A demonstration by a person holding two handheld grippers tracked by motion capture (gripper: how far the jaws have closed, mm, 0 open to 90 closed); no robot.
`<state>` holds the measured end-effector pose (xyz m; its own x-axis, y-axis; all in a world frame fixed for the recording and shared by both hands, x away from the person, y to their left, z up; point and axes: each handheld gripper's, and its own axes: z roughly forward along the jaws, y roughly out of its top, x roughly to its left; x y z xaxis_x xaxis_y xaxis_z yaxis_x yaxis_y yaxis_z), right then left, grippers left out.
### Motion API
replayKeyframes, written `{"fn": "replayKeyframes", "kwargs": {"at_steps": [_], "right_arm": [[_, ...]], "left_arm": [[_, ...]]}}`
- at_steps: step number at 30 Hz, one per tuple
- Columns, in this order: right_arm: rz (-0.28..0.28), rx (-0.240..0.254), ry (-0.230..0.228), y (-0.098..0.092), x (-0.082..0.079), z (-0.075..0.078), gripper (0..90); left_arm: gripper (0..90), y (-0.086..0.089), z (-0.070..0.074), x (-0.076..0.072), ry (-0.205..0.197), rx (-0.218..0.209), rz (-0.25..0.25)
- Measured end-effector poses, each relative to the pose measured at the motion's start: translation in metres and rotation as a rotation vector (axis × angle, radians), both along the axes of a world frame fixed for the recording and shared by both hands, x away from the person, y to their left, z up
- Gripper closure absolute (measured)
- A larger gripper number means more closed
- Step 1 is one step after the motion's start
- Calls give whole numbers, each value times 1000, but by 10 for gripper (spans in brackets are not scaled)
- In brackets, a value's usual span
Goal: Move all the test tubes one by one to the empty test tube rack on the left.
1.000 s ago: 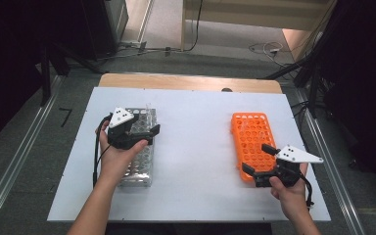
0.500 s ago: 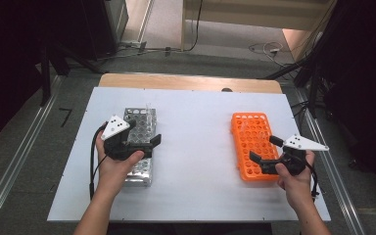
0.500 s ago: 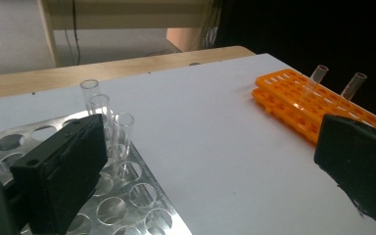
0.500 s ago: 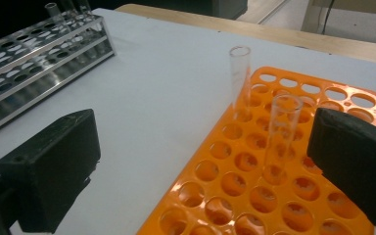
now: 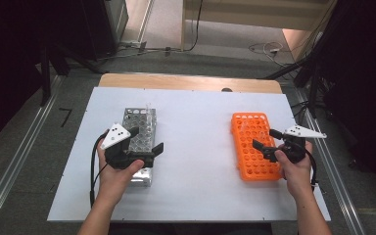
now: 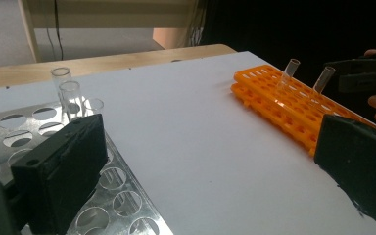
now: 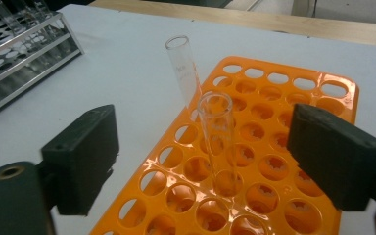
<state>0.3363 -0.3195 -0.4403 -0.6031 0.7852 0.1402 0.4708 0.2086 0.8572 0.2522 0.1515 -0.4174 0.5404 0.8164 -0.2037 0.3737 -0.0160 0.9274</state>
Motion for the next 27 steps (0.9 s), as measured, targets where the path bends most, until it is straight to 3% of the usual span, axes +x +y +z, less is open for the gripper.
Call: {"fn": "replayKeyframes", "kwargs": {"at_steps": [5, 7, 10, 20, 27], "right_arm": [[-54, -15, 63, -2, 4, -11, 313], [-60, -10, 76, -3, 6, -13, 412], [-57, -36, 91, 0, 7, -14, 489], [-82, -162, 96, 11, 7, -17, 635], [-105, -187, 107, 14, 7, -18, 687]], "left_arm": [[0, -1, -4, 0, 8, -17, -9], [0, -3, -5, 0, 10, -15, -13], [0, -7, -6, 0, 12, -8, -26], [0, -9, -6, -1, 12, -4, -32], [0, -9, -6, -1, 20, -5, -26]]}}
